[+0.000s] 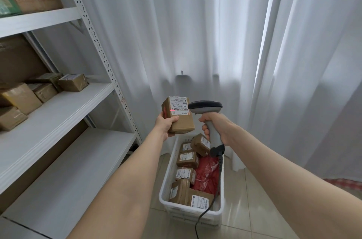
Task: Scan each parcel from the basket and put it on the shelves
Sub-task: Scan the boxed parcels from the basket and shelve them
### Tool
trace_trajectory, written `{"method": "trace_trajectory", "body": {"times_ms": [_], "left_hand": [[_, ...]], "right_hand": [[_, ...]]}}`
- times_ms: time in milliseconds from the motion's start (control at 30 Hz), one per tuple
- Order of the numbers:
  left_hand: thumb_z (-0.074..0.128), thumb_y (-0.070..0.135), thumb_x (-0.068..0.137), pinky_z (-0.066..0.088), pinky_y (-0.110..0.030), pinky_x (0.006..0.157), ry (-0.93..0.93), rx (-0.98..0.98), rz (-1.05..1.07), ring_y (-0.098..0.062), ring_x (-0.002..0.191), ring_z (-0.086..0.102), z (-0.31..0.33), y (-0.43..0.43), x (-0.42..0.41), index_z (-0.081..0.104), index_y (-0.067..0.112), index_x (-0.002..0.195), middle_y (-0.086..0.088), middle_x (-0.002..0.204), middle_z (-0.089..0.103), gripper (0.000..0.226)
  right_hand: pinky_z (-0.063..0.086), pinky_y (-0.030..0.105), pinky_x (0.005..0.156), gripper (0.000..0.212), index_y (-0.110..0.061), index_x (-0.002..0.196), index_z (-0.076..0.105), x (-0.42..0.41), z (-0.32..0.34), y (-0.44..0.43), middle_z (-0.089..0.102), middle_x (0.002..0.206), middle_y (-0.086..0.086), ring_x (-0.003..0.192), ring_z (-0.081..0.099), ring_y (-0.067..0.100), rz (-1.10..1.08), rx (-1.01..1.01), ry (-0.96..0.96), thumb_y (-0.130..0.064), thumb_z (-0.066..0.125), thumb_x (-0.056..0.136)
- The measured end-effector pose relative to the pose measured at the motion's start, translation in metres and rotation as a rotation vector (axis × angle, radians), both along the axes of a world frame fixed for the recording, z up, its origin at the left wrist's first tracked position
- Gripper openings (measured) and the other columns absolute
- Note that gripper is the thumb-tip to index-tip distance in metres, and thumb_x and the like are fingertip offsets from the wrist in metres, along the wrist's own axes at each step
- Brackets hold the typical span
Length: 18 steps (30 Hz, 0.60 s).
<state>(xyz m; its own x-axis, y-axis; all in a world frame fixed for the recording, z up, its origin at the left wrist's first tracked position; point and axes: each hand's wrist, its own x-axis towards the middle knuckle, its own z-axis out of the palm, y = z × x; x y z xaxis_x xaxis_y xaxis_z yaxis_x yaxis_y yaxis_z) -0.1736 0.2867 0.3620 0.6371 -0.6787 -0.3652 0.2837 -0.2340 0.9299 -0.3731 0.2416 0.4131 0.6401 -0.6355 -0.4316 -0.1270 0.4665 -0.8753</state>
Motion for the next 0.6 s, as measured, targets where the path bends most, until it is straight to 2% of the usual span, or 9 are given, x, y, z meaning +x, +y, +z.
{"method": "trace_trajectory", "body": {"times_ms": [167, 367, 500, 600], "left_hand": [[0.068, 0.009, 0.085, 0.050, -0.045, 0.072, -0.024, 0.013, -0.016, -0.025, 0.090, 0.057, 0.000, 0.005, 0.001, 0.043, 0.023, 0.133, -0.006, 0.118, 0.058, 0.056], [0.072, 0.011, 0.083, 0.051, -0.048, 0.077, -0.004, 0.020, -0.014, -0.021, 0.085, 0.056, 0.000, 0.013, 0.010, 0.042, 0.019, 0.112, -0.002, 0.100, 0.058, 0.043], [0.073, 0.014, 0.082, 0.053, -0.045, 0.072, -0.016, 0.024, -0.006, -0.019, 0.085, 0.057, 0.004, 0.025, 0.017, 0.045, 0.017, 0.118, -0.001, 0.099, 0.059, 0.045], [0.073, 0.019, 0.081, 0.055, -0.042, 0.076, -0.012, 0.047, 0.004, -0.020, 0.090, 0.057, 0.013, 0.041, 0.028, 0.051, 0.019, 0.117, -0.003, 0.101, 0.061, 0.042]], "right_hand": [[0.042, 0.021, 0.040, 0.005, -0.007, 0.091, 0.055, 0.005, -0.001, 0.003, 0.051, 0.049, 0.003, 0.037, 0.045, 0.013, -0.003, 0.017, -0.033, -0.010, 0.057, 0.088], [0.045, 0.023, 0.042, 0.011, -0.007, 0.099, 0.058, 0.010, -0.001, 0.004, 0.057, 0.058, 0.006, 0.041, 0.049, 0.013, -0.017, 0.048, -0.043, -0.014, 0.060, 0.090], [0.046, 0.024, 0.044, 0.013, -0.009, 0.101, 0.058, 0.015, -0.003, 0.006, 0.061, 0.061, 0.007, 0.045, 0.051, 0.014, -0.023, 0.060, -0.059, -0.015, 0.062, 0.091], [0.047, 0.026, 0.047, 0.015, -0.007, 0.102, 0.059, 0.029, -0.003, 0.009, 0.065, 0.068, 0.010, 0.049, 0.053, 0.015, -0.099, 0.054, -0.128, -0.013, 0.066, 0.089]]}}
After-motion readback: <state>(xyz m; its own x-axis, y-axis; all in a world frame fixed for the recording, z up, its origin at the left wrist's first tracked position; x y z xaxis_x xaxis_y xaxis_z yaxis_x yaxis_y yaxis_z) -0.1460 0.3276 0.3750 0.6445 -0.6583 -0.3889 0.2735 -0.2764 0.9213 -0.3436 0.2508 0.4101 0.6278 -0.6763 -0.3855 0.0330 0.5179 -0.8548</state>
